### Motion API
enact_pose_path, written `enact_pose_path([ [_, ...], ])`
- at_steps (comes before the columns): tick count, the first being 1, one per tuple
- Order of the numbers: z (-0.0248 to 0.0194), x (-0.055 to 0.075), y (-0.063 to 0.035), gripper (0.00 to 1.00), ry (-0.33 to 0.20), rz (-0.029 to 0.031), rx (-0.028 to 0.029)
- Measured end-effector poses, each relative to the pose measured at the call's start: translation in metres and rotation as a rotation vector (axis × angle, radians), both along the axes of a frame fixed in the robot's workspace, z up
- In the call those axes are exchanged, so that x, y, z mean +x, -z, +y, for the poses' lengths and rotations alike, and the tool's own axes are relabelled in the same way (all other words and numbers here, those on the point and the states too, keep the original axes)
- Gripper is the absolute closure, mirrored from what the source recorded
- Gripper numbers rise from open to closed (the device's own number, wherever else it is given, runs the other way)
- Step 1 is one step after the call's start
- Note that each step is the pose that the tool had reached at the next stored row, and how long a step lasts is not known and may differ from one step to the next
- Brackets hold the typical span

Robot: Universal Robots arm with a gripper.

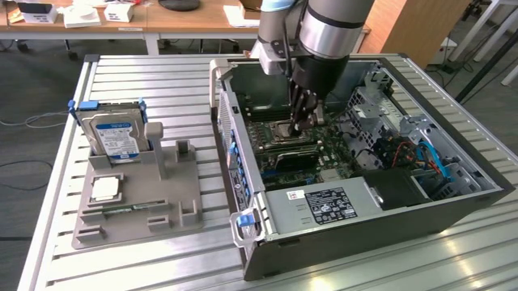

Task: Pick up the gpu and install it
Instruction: 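Press down on the gpu until it lock into place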

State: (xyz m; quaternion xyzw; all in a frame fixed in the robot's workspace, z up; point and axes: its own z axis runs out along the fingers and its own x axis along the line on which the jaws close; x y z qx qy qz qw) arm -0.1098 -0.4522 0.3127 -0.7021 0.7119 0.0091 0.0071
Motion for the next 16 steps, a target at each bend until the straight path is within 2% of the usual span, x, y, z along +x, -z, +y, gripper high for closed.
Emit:
enact_pose_path([
  [6, 0.0, 0.0, -0.0178, 0.89, 0.0, 0.0, -0.0007],
  [16, 0.0, 0.0, -0.0363, 0.89, 0.0, 0.0, -0.0013],
])
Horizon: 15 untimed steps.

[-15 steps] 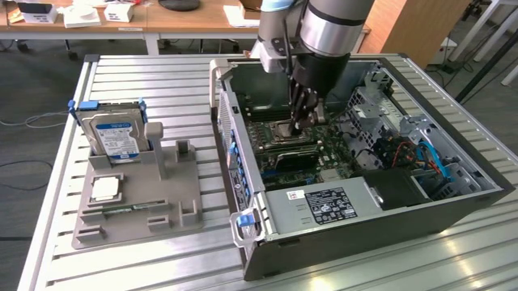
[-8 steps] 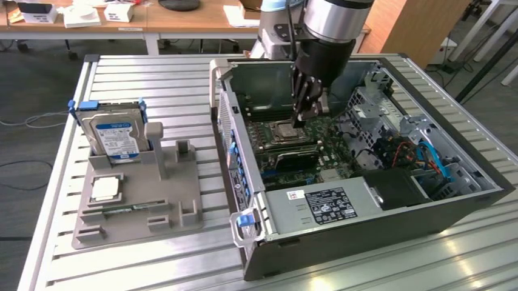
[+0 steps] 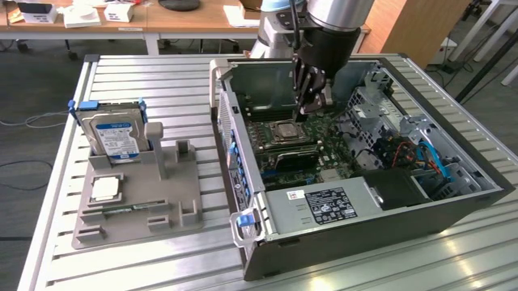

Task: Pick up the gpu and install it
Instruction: 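Press down on the gpu until it lock into place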

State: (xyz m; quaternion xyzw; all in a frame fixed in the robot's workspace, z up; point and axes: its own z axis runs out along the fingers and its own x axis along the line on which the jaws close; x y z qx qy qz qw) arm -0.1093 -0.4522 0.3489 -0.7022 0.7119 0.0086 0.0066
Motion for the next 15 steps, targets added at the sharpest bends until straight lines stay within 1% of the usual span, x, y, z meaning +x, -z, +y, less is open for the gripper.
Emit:
enact_pose_path([
  [10, 0.0, 0.0002, -0.0005, 0.89, 0.0, 0.0, 0.0],
  [15, -0.0001, 0.0036, -0.0005, 0.89, 0.0, 0.0001, -0.0002],
])
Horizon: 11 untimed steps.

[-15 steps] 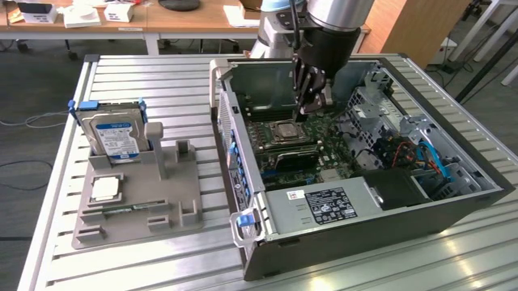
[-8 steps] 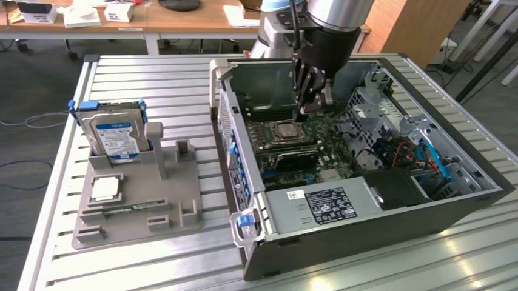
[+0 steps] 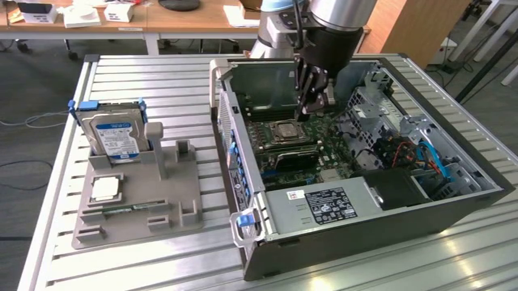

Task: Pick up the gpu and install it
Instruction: 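Press down on the gpu until it lock into place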

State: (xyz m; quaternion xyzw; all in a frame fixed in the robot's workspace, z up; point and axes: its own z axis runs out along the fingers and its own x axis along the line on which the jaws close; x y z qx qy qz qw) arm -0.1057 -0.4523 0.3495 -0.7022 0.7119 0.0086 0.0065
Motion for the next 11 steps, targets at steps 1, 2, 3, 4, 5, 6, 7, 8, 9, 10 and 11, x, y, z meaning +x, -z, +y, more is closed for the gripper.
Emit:
enact_pose_path([
  [1, 0.0, 0.0, 0.0, 0.89, 0.0, 0.0, 0.0],
  [2, 0.0, 0.0003, 0.0001, 0.89, 0.0, -0.0001, 0.0001],
  [3, 0.0, 0.0006, 0.0, 0.89, 0.0, -0.0001, 0.0001],
  [4, 0.0, 0.0006, 0.0, 0.89, 0.0, 0.0, 0.0001],
  [5, 0.0, 0.0007, 0.0001, 0.89, 0.0, -0.0001, 0.0001],
  [6, 0.0, 0.0008, 0.0001, 0.89, 0.0, -0.0001, 0.0001],
  [7, 0.0, 0.0009, 0.0001, 0.89, 0.0, -0.0001, 0.0001],
  [8, 0.0, 0.0011, 0.0001, 0.89, 0.0, -0.0001, 0.0001],
  [9, 0.0, 0.0014, 0.0001, 0.89, 0.0, -0.0001, 0.0001],
  [10, 0.0, 0.0015, 0.0001, 0.89, 0.0, -0.0001, 0.0001],
  [11, 0.0, 0.0016, 0.0, 0.89, 0.0, 0.0, 0.0001],
])
